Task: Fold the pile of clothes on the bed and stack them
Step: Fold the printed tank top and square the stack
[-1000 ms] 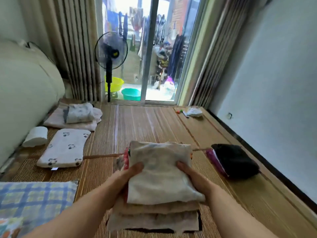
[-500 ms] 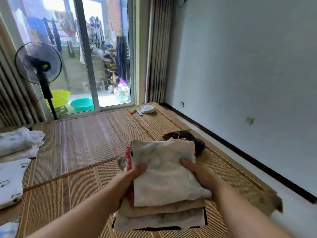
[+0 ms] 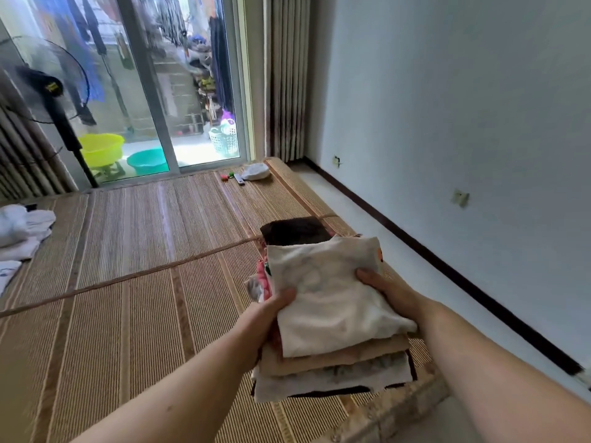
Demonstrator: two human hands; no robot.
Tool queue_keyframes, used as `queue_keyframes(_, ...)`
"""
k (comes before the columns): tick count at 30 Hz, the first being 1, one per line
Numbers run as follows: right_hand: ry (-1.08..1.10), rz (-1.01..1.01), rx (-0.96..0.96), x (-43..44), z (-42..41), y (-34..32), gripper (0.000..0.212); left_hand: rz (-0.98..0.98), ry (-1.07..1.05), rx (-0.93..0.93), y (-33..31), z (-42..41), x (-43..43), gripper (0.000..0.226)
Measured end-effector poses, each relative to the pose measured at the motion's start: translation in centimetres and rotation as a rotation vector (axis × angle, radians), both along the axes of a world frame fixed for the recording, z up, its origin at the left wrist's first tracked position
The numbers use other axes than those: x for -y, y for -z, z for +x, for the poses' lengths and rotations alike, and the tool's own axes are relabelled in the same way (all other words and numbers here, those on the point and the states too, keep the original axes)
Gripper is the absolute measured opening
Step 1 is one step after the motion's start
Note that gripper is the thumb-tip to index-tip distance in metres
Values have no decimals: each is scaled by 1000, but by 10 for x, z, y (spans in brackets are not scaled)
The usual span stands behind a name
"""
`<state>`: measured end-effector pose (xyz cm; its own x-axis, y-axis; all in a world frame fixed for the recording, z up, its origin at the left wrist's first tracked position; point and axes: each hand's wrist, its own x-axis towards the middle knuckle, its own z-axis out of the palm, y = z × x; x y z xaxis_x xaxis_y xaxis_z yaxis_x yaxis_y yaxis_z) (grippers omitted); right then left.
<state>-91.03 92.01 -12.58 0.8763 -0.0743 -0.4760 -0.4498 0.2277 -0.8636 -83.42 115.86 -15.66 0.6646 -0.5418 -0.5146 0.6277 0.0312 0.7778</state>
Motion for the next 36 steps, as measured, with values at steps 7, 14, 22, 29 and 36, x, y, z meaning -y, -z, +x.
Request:
queue_keyframes(7, -22, 131, -50, 37, 21, 15, 52, 54, -31, 78, 1, 22, 36, 77)
queue_keyframes(14, 76, 27, -30, 78, 56, 30, 53, 9, -6, 48, 16, 67, 85, 63)
queue_keyframes(22, 102, -60, -84, 158, 99, 30, 63, -34, -19, 14, 26, 112, 162, 52)
queue_keyframes(29, 25, -98, -101, 256, 163, 50, 78, -7, -115, 12, 50, 154, 251, 61)
queue_keyframes(36, -184, -3, -146, 341, 253, 94, 54, -12, -281, -14, 104, 195, 328, 64)
